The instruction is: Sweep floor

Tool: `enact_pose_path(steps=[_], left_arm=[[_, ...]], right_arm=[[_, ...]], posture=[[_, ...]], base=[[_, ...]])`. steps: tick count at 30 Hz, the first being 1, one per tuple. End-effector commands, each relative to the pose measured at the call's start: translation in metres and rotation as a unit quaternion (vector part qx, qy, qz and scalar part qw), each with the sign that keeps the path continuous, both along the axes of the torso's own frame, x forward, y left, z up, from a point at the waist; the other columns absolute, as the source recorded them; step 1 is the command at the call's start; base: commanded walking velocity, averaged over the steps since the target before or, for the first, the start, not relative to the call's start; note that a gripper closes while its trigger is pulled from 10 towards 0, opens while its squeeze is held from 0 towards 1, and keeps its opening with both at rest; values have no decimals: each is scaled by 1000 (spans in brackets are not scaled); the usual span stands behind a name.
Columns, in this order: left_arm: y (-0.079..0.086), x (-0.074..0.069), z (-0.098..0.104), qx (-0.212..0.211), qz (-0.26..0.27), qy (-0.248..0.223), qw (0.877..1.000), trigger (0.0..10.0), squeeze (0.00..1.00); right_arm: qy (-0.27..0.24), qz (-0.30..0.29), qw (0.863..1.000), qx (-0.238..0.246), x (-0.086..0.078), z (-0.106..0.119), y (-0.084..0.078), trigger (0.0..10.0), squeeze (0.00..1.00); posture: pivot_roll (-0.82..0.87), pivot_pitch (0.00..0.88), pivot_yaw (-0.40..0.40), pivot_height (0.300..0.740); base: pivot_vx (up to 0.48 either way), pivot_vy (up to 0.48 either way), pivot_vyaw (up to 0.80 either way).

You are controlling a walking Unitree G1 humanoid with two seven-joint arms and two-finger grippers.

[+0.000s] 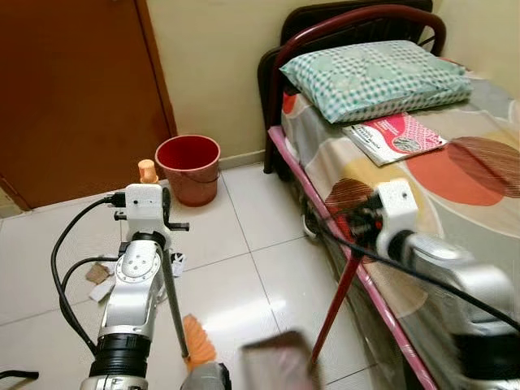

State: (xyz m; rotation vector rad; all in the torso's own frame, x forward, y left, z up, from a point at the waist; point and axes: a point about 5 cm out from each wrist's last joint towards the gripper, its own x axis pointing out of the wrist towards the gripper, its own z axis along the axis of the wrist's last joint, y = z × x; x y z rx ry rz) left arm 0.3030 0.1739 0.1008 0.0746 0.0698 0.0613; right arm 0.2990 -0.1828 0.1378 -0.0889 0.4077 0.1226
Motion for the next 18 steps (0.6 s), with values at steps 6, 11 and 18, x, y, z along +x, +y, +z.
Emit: enact_pose_path(steps=[6, 11, 18], left_arm=[[-3, 1, 5, -21, 6, -12, 1000, 10000, 0], [-2, 0, 5, -17, 6, -20, 1000, 10000, 0], [4, -16, 4, -14, 27, -24, 999, 10000, 0]], right_arm=[[-30, -116, 993, -7, 8, -17, -13, 10000, 0], [-58, -158, 985, 34, 7, -32, -16, 10000, 0], [-114, -129, 984, 53, 9, -23, -8, 10000, 0]], posture=[[-19, 0, -31, 740], [-6, 0, -35, 740], [17, 65, -48, 740]], base=[[0, 0, 0], [0, 0, 0], [0, 0, 0]])
